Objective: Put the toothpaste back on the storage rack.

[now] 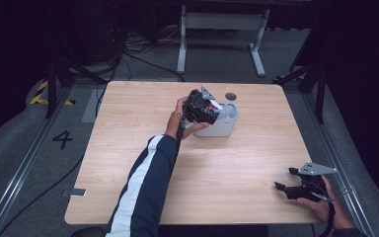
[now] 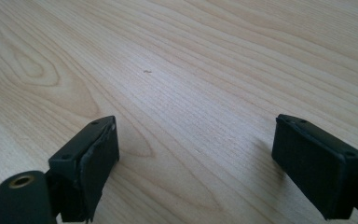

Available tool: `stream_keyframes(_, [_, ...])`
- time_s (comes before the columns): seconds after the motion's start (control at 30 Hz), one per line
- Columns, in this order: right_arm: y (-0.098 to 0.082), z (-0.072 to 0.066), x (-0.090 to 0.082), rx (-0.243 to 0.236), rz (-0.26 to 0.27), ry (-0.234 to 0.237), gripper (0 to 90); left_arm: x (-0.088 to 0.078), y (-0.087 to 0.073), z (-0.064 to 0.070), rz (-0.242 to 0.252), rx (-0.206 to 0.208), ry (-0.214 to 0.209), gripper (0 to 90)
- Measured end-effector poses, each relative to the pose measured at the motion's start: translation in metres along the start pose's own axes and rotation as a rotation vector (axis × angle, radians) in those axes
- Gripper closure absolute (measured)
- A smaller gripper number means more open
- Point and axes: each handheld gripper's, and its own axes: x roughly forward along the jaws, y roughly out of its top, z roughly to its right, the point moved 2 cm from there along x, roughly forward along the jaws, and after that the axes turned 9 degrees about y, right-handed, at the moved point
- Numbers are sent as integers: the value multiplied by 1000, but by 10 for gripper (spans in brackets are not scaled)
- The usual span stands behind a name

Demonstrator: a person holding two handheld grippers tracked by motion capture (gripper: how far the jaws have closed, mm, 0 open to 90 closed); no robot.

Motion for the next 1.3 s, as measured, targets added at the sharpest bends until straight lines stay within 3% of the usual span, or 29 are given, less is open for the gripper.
stream_keyframes(0.2, [0, 0, 0, 0, 0, -1, 148, -10, -3, 2, 6, 16, 2, 310])
stream_keyframes(0.67, [0, 0, 0, -1, 0, -2, 147, -44, -21, 4, -1, 110, 31, 291])
stream_keyframes(1.13, [0, 0, 0, -1, 0, -2, 147, -67, -49, 3, -63, 175, 89, 268])
stream_keyframes(1.3, [0, 0, 0, -1, 0, -3, 147, -73, -62, 0, -91, 172, 99, 257])
